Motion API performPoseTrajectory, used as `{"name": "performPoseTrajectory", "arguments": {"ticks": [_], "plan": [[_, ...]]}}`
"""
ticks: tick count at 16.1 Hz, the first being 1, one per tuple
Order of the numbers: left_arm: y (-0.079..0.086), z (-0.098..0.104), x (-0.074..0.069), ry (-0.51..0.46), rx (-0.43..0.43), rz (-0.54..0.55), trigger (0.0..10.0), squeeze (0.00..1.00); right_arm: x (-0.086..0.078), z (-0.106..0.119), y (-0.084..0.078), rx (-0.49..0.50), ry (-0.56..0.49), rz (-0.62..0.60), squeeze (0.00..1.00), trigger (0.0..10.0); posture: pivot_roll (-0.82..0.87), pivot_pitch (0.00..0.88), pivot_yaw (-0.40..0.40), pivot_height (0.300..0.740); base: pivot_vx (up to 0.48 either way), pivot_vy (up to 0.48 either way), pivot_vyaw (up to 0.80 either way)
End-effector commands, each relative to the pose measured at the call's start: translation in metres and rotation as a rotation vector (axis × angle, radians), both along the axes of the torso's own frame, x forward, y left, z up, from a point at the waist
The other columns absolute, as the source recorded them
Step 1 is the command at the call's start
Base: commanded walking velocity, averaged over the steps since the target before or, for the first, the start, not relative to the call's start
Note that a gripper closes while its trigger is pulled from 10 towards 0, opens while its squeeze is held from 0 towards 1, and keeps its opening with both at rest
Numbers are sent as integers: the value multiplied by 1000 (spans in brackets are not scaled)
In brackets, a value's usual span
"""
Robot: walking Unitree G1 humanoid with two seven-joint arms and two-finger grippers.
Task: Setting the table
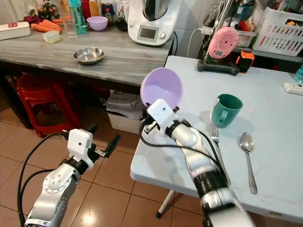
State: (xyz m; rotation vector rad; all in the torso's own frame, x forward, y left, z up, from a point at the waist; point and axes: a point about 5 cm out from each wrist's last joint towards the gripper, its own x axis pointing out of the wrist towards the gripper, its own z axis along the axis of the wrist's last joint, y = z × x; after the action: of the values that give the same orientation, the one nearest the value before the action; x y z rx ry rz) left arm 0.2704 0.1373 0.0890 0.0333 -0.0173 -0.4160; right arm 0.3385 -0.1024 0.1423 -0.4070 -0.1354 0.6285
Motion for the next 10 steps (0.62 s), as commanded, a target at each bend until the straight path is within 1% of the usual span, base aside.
{"name": "performPoseTrajectory", "arguments": {"ticks": [1,2,4,5,6,7,10], "plan": [[3,4,3,-17,-1,36,10000,0,-13,14,-2,70,-58,-48,0,10000,46,0,-18,740,0,0,0],[6,7,4,-23,-35,60,10000,0,-25,17,-1,108,-79,-71,0,10000,46,0,-18,740,0,0,0],[11,8,6,-16,-56,99,10000,0,-36,17,-4,159,-84,-139,0,10000,21,0,-5,740,0,0,0],[15,3,8,12,-64,109,10000,0,-46,12,-12,224,-56,-244,0,10000,10,0,5,740,0,0,0],[17,1,8,24,-70,112,10000,0,-50,11,-14,241,-44,-272,0,10000,10,0,5,740,0,0,0],[18,-1,9,43,-90,113,10000,0,-58,7,-18,272,6,-323,0,10000,4,0,8,740,0,0,-531],[14,2,13,32,-98,83,10000,0,-61,7,-23,271,20,-355,0,10000,-11,0,15,740,0,0,-729]]}}
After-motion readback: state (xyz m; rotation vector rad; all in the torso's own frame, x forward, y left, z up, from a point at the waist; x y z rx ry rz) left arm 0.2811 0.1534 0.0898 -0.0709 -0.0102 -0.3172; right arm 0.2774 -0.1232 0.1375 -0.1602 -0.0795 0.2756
